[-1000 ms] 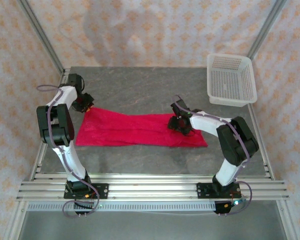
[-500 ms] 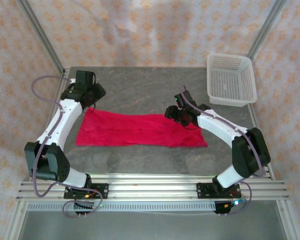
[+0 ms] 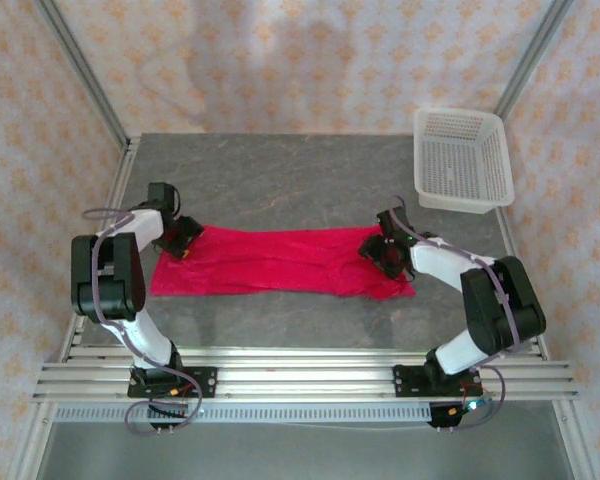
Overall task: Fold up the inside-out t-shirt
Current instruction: Smooth out the T-shirt at the center of the table.
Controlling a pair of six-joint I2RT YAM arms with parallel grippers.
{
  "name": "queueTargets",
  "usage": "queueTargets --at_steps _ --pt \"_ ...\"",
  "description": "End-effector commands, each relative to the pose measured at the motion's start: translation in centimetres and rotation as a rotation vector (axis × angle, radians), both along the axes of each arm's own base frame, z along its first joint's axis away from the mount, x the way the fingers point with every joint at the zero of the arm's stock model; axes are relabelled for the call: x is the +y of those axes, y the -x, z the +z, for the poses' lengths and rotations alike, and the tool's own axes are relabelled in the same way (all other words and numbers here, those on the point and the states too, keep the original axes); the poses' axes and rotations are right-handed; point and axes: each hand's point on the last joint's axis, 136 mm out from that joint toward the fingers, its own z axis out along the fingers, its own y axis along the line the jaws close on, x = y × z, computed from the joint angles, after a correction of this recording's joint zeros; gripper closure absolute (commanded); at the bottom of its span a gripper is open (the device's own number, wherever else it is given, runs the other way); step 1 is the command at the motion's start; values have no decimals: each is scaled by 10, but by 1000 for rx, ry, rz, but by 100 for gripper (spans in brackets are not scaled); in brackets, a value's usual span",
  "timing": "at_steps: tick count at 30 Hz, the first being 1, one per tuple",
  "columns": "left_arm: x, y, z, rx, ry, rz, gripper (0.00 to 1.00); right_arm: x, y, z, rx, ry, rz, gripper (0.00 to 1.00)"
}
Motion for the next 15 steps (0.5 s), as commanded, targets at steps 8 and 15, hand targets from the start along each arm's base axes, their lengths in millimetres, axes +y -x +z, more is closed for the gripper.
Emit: queueTargets --at_steps 8,15 --pt "31 1 22 42 -158 -36 40 -32 15 14 47 125 54 34" --pt "4 -17 90 -28 -353 -176 30 -70 5 46 8 375 76 11"
